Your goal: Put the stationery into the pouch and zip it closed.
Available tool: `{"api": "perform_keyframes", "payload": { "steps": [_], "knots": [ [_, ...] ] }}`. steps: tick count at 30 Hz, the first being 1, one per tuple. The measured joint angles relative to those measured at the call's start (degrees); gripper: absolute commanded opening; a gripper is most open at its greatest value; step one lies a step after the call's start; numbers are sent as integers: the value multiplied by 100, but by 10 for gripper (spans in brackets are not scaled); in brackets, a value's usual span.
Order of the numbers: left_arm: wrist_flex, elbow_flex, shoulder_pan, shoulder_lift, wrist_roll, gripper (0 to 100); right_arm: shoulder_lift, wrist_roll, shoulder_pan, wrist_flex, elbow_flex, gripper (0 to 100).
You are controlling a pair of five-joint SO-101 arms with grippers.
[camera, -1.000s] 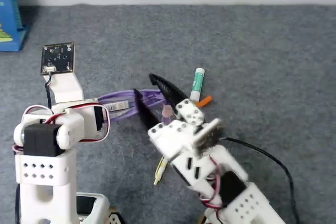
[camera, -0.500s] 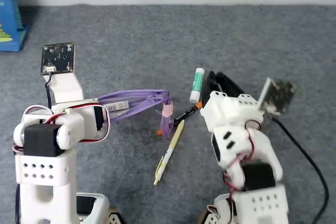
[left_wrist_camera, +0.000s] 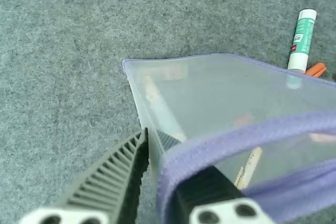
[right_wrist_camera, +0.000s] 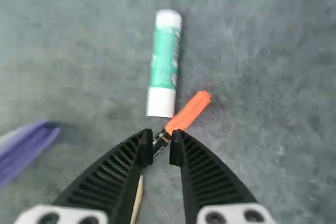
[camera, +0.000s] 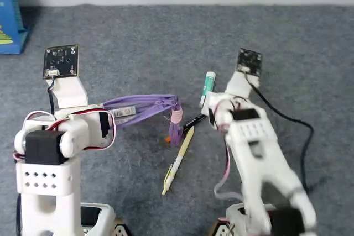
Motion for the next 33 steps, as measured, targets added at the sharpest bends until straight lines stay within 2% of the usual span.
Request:
{"api": "perform_keyframes", "payload": {
  "steps": [5,13,20,27,33],
  "knots": [
    [0,0,0,0,0,14,1565,-264,97,62,-932,63],
    [0,0,0,0,0,14,2971,-721,352,1266,-2532,63],
    [0,0,0,0,0,14,3578,-756,396,1547,-3402,66],
    [0,0,0,0,0,14,3675,-765,308,1837,-3719,207],
    [0,0,0,0,0,14,3578,-765,123,2022,-3745,209]
  ]
}}
